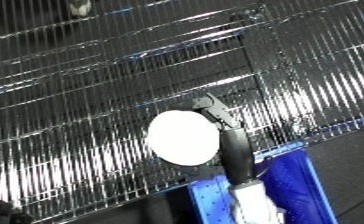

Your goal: Pick up the object and place it into the box

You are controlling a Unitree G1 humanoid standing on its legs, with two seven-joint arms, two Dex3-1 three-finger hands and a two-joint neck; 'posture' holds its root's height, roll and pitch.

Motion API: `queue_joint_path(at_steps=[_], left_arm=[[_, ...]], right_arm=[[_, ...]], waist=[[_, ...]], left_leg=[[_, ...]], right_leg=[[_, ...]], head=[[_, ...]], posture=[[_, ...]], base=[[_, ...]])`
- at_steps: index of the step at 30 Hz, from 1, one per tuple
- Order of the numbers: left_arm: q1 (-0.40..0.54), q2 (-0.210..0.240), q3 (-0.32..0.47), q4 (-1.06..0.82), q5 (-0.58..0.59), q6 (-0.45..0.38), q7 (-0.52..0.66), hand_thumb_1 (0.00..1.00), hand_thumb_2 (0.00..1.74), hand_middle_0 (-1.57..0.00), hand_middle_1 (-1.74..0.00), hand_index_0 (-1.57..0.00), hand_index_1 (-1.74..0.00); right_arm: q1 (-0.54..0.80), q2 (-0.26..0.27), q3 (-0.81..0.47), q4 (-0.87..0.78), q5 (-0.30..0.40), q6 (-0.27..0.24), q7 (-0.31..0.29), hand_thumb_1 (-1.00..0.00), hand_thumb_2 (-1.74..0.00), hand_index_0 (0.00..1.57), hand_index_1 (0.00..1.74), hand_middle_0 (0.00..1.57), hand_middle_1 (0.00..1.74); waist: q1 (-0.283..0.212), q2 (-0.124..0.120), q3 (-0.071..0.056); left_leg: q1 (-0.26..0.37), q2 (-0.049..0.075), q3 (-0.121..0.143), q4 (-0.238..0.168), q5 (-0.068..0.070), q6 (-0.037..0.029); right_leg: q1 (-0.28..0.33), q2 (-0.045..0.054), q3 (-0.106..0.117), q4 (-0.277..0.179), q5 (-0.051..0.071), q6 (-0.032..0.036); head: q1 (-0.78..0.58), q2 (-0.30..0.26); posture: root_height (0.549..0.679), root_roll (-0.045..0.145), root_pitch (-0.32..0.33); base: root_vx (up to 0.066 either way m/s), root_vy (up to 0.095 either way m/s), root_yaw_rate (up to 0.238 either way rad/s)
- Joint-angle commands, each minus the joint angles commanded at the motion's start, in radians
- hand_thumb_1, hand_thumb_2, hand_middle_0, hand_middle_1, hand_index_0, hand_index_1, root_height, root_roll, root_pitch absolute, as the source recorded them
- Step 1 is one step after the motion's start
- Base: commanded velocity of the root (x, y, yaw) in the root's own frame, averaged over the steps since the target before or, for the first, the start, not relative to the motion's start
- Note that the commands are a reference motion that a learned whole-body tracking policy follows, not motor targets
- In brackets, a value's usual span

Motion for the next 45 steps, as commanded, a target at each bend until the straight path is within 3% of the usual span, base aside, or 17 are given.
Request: queue_joint_path(at_steps=[5, 12, 20, 25, 32, 45], left_arm=[[0.015, 0.002, 0.022, 0.004, 0.002, 0.005, -0.012, 1.0, 1.74, -1.57, -1.74, -1.57, -1.74], [0.022, 0.002, 0.03, 0.002, 0.006, 0.01, -0.018, 1.0, 1.74, -1.57, -1.74, -1.57, -1.74], [0.099, 0.035, 0.101, -0.045, -0.018, 0.024, -0.047, 1.0, 1.74, -1.57, -1.74, -1.57, -1.74], [0.125, 0.028, 0.109, -0.043, -0.028, 0.0, -0.051, 1.0, 1.74, -1.57, -1.74, -1.57, -1.74], [0.149, 0.0, 0.108, -0.04, -0.044, -0.033, -0.054, 1.0, 1.74, -1.57, -1.74, -1.57, -1.74], [0.151, -0.03, 0.081, -0.026, -0.056, -0.07, -0.041, 1.0, 1.74, -1.57, -1.74, -1.57, -1.74]], right_arm=[[0.057, -0.004, -0.034, -0.042, 0.006, -0.022, -0.01, -0.85, -1.48, 1.33, 1.48, 1.33, 1.48], [0.083, -0.004, -0.048, -0.053, 0.006, -0.033, -0.016, -0.85, -1.48, 1.33, 1.48, 1.33, 1.48], [0.338, -0.033, -0.179, -0.112, 0.036, -0.141, -0.105, -0.85, -1.48, 1.33, 1.48, 1.33, 1.48], [0.407, -0.044, -0.232, -0.101, 0.062, -0.175, -0.106, -0.85, -1.48, 1.33, 1.48, 1.33, 1.48], [0.5, -0.058, -0.285, -0.075, 0.074, -0.224, -0.123, -0.85, -1.48, 1.33, 1.48, 1.33, 1.48], [0.528, -0.073, -0.295, -0.018, 0.118, -0.285, -0.075, -0.2, -0.35, 0.31, 0.35, 0.31, 0.35]], waist=[[-0.021, -0.007, 0.0], [-0.028, -0.008, 0.0], [-0.115, -0.011, 0.0], [-0.153, -0.001, 0.0], [-0.198, 0.026, 0.0], [-0.233, 0.052, 0.0]], left_leg=[[0.025, 0.011, 0.01, 0.002, -0.011, 0.0009], [0.034, 0.014, 0.015, 0.002, -0.014, 0.002], [0.099, 0.045, 0.06, -0.002, -0.05, 0.017], [0.128, 0.052, 0.085, -0.018, -0.054, 0.0132], [0.163, 0.05, 0.117, -0.059, -0.043, 0.0076], [0.191, 0.04, 0.139, -0.098, -0.032, 0.0007]], right_leg=[[0.026, 0.0033, 0.013, -0.013, 0.004, 0.0017], [0.034, 0.0053, 0.019, -0.017, 0.005, 0.002], [0.093, 0.0349, 0.073, -0.051, 0.003, 0.0012], [0.112, 0.0381, 0.092, -0.071, 0.002, -0.0019], [0.121, 0.0414, 0.116, -0.1, 0.004, -0.005], [0.122, 0.0473, 0.135, -0.124, 0.006, -0.0095]], head=[[0.009, -0.003], [0.038, -0.009], [0.266, -0.013], [0.322, -0.019], [0.381, -0.016], [0.454, -0.006]], posture=[[0.615, 0.046, 0.101], [0.616, 0.047, 0.097], [0.623, 0.053, 0.079], [0.627, 0.064, 0.073], [0.63, 0.081, 0.075], [0.632, 0.095, 0.08]], base=[[-0.007, -0.015, -0.16], [-0.004, -0.002, -0.045], [-0.067, 0.009, -0.445], [-0.024, 0.048, -0.193], [-0.018, 0.082, -0.125], [-0.027, 0.041, -0.044]])
